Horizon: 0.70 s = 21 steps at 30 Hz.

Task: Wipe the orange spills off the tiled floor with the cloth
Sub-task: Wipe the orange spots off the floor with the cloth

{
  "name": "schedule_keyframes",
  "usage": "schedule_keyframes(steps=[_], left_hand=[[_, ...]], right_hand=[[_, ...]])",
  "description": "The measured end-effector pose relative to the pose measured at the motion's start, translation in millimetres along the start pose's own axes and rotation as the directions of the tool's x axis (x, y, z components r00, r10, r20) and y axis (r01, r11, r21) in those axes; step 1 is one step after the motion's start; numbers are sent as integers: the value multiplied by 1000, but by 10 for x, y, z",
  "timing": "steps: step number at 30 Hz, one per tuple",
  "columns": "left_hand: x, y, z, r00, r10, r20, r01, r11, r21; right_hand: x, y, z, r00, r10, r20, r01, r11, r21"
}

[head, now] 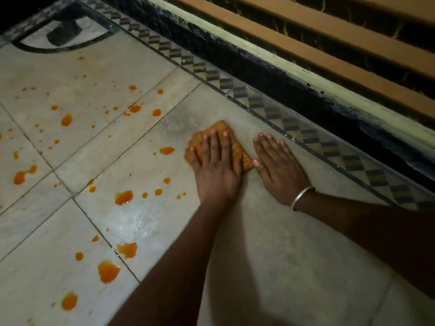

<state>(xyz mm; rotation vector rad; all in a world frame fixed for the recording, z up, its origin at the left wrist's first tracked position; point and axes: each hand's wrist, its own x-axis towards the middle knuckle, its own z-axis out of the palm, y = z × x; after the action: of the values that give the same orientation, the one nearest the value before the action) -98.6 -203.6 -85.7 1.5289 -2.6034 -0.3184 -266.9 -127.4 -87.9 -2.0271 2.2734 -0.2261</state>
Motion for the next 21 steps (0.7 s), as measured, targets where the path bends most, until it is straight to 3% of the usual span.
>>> schedule_keyframes(steps=[3,9,11,14,16,18,21], left_hand=[[-465,278,72,993,-117,-18,116,993,-22],[-87,133,53,986,163,39,-164,987,7],[-69,87,54,995,103,16,-103,994,25],[-331,252,102,994,-97,-43,98,995,19],[-613,394,121,991,-125,-47,123,992,-27],[-751,454,117,999,-26,20,27,998,-53],[-751,228,-41,983,137,125,-146,987,64]], right_hand=[[18,-2,12,1000,15,0,-15,1000,12],[10,13,-11,1000,13,-11,-13,999,49],[-18,9,-7,1000,12,-23,-10,998,54],[-1,-3,-20,1000,19,-25,-17,997,80],[-14,-16,-12,999,22,-25,-20,996,91],[-8,18,-19,1000,28,-4,-27,994,101],[-59,-28,-45,999,40,11,-42,992,119]])
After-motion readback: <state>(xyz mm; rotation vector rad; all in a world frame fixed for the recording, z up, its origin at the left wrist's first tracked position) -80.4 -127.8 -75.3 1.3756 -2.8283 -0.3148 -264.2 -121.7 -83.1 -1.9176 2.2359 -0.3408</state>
